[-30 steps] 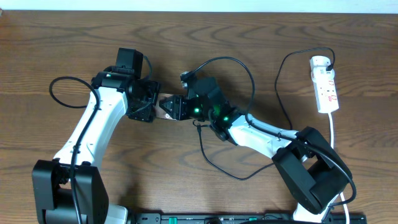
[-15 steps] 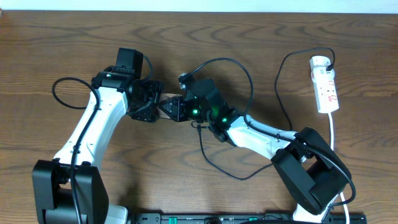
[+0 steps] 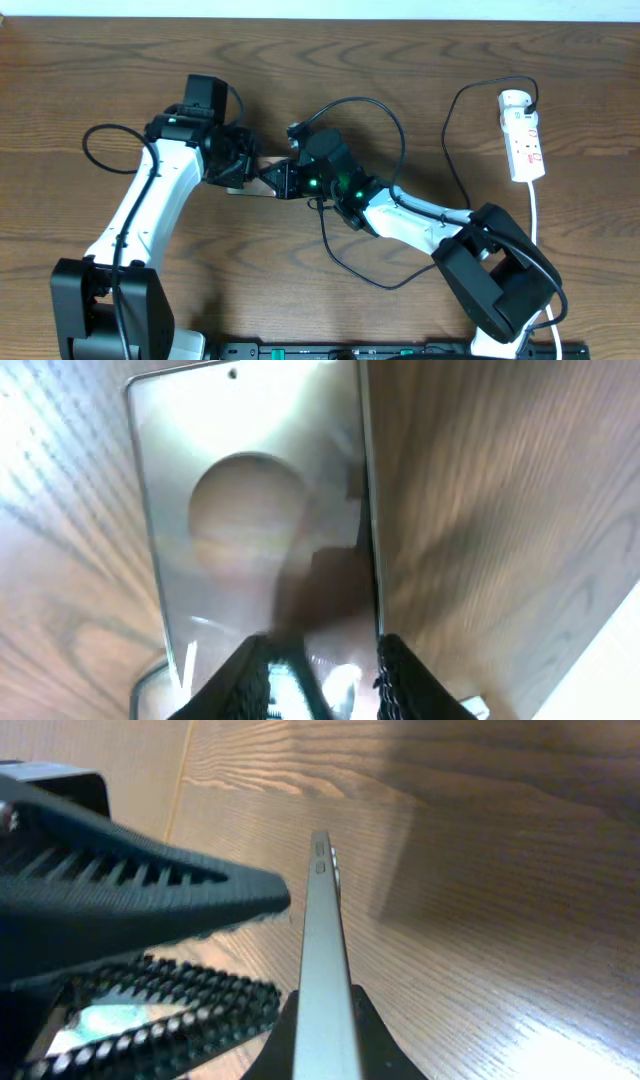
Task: Plug charger to phone and switch on socket
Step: 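Grasp the phone's edge with the right gripper beside the left gripper, then open the left gripper and release the phone to the right gripper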
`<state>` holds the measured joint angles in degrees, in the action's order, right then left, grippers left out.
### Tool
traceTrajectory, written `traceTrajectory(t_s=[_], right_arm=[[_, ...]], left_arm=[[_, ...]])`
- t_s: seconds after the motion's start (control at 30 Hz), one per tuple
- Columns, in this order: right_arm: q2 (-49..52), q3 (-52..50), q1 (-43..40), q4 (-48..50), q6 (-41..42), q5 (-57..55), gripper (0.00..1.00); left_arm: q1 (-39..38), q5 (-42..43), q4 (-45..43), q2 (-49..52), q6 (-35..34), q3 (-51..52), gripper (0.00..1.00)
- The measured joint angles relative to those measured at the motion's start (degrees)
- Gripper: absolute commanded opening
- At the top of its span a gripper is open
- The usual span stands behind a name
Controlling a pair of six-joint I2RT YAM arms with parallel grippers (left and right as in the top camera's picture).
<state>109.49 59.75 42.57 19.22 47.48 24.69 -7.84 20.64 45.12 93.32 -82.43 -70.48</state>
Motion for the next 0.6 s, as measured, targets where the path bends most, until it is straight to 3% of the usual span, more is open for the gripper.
traceTrajectory(t_s=[0.13, 0.3, 0.43, 0.6], right_arm=[[0.02, 0.00, -0.59, 0.31, 0.00, -0.09, 0.01], [0.02, 0.00, -4.20, 0.33, 0.55, -0.09, 0.01], [-0.11, 0.00, -9.62, 0.33, 2.95, -0.42, 0.01], [-1.57, 0.00, -14.80, 2.71, 8.44, -1.22, 0.01]], left_arm=[[-0.39, 0.44, 0.09, 0.00, -0.02, -0.02, 0.31], [-0.42, 0.55, 0.04, 0.00, 3.34, -0.02, 0.57], [0.35, 3.78, -3.65, 0.00, 12.00, -0.02, 0.57], [2.67, 14.25, -15.72, 0.00, 24.57, -0.11, 0.59]])
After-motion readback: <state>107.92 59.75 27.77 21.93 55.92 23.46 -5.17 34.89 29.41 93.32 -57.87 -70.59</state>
